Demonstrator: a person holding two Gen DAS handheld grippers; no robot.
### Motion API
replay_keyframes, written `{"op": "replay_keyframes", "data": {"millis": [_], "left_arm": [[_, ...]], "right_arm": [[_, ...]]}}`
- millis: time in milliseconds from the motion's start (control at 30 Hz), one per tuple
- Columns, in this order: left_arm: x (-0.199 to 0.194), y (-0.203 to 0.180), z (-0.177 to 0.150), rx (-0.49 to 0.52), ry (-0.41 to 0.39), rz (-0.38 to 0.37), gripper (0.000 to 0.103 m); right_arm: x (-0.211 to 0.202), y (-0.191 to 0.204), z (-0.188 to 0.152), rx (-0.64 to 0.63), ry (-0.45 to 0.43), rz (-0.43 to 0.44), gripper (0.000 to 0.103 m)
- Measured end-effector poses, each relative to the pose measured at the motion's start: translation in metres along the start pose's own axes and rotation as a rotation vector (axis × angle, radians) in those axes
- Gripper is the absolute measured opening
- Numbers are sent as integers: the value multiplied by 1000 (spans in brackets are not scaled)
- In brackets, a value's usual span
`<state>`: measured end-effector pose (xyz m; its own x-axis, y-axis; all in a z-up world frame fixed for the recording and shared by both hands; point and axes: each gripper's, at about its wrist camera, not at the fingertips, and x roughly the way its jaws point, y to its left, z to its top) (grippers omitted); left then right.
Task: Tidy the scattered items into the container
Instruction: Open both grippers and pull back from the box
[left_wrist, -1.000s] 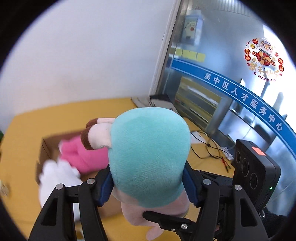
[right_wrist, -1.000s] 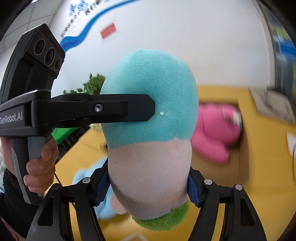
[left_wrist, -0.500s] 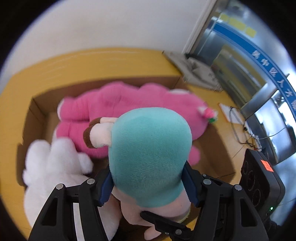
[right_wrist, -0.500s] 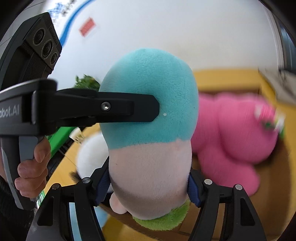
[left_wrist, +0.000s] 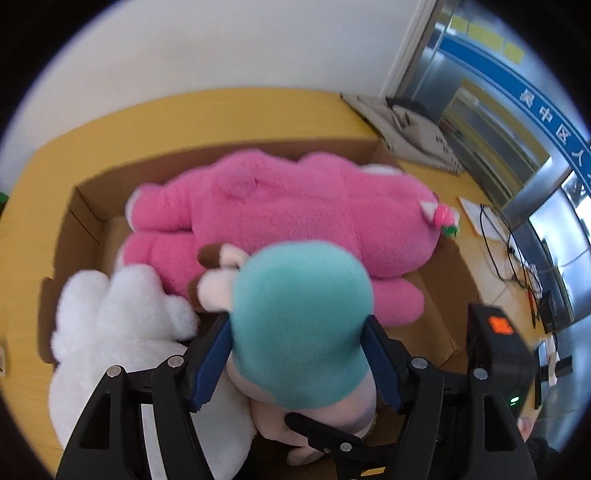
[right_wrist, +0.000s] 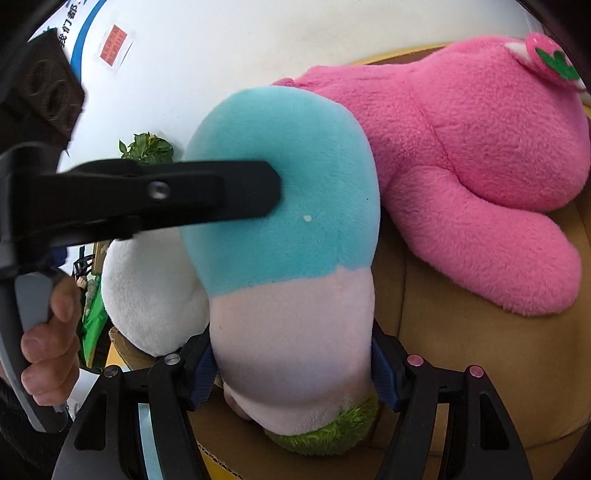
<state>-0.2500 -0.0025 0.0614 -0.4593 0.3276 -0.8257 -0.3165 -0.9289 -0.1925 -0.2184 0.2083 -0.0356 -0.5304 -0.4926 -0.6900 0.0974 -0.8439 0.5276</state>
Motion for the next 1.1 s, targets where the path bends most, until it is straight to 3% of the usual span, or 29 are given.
{"op": "replay_keyframes", "data": {"millis": [133, 267, 300, 533, 700, 933, 1100], "left_arm": [[-72, 6, 8, -67, -247, 74, 69], [-115, -12, -6, 3, -310, 138, 69], [-124, -19, -16, 31, -323, 170, 69], [-174, -36, -81, 49, -359, 210, 69], [-185, -53, -123, 48, -371, 295, 69], [-180, -79, -165, 22, -369, 209, 69], [-178, -90, -175, 12, -373, 167, 69]], "right_arm": [[2, 2, -3, -12, 2, -14, 77], [9, 4, 0, -24, 49, -20, 103], [7, 7, -1, -44, 44, -48, 103], [-55, 38, -7, -159, -104, -173, 103], [-118, 61, -61, -184, -159, -275, 103], [-201, 75, -99, -231, -269, -421, 103], [-229, 81, -111, -267, -307, -474, 103]]}}
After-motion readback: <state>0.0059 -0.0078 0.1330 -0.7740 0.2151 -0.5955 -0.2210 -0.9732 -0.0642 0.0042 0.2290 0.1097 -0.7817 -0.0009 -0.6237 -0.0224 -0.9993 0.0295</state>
